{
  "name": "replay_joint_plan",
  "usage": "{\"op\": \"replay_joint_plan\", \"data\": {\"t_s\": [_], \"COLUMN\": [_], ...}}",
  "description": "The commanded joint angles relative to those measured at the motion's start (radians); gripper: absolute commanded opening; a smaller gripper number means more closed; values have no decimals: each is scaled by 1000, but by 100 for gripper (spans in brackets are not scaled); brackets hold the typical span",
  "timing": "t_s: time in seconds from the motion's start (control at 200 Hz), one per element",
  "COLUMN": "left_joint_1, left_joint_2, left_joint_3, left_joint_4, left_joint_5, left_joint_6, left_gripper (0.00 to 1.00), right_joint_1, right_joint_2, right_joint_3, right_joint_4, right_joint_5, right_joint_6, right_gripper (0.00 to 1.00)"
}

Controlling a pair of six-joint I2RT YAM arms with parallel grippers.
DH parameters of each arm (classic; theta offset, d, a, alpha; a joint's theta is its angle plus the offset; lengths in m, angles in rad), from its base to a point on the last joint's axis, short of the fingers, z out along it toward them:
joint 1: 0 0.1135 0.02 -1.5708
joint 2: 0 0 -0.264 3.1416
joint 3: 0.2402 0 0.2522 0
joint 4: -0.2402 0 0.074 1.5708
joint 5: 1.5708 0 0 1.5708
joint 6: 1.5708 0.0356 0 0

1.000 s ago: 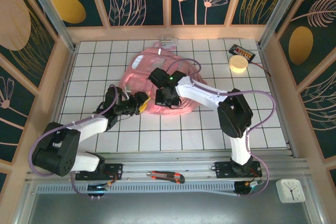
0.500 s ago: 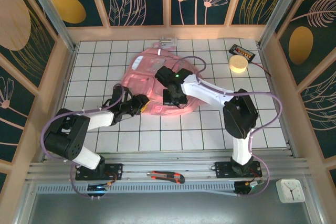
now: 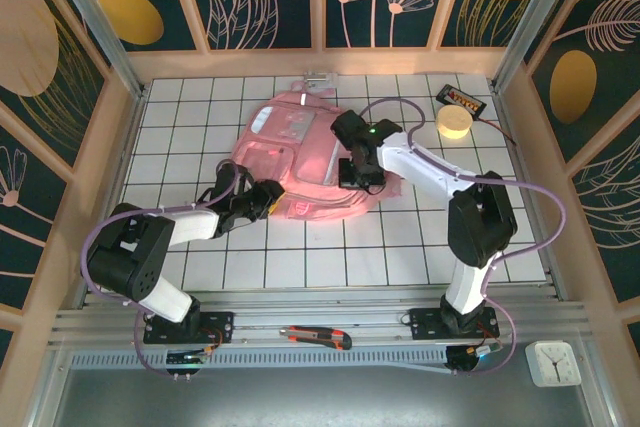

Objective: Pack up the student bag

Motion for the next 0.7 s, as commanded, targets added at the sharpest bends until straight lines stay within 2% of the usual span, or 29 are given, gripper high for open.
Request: {"op": "replay_joint_plan", "data": {"t_s": [0.0,0.1,0.26,0.385,0.415,0.48,0.51,0.55,0.696], "left_joint_1": [21,21,20,20,21,20,21,21,20], "left_joint_2": [-14,-58,-144,-219,-231,-250,-256,-257,-228], "left_joint_3": [-20,0,68,86,96,116,125,139,174], "left_joint_4": [-84,-134,-290,-327,-335,-358,-366,-376,-394], "left_joint_5": [-77,-88,-109,-104,-100,-98,-97,-94,-82], "left_joint_6": [27,78,208,262,280,314,331,354,389], "left_gripper": [40,41,47,52,53,55,57,57,60], "right_joint_1": [-39,-38,-47,-47,-43,-38,-37,-33,-16], "right_joint_2": [-32,-19,4,-13,-37,-99,-127,-161,-199], "right_joint_3": [-3,-6,4,16,-1,-72,-109,-156,-246], "right_joint_4": [-17,26,60,80,97,157,186,222,280], "right_joint_5": [4,-71,-91,-135,-134,-143,-145,-143,-110], "right_joint_6": [-64,-94,-144,-146,-139,-120,-110,-99,-91], "right_gripper": [0,0,0,0,10,42,51,55,55]}}
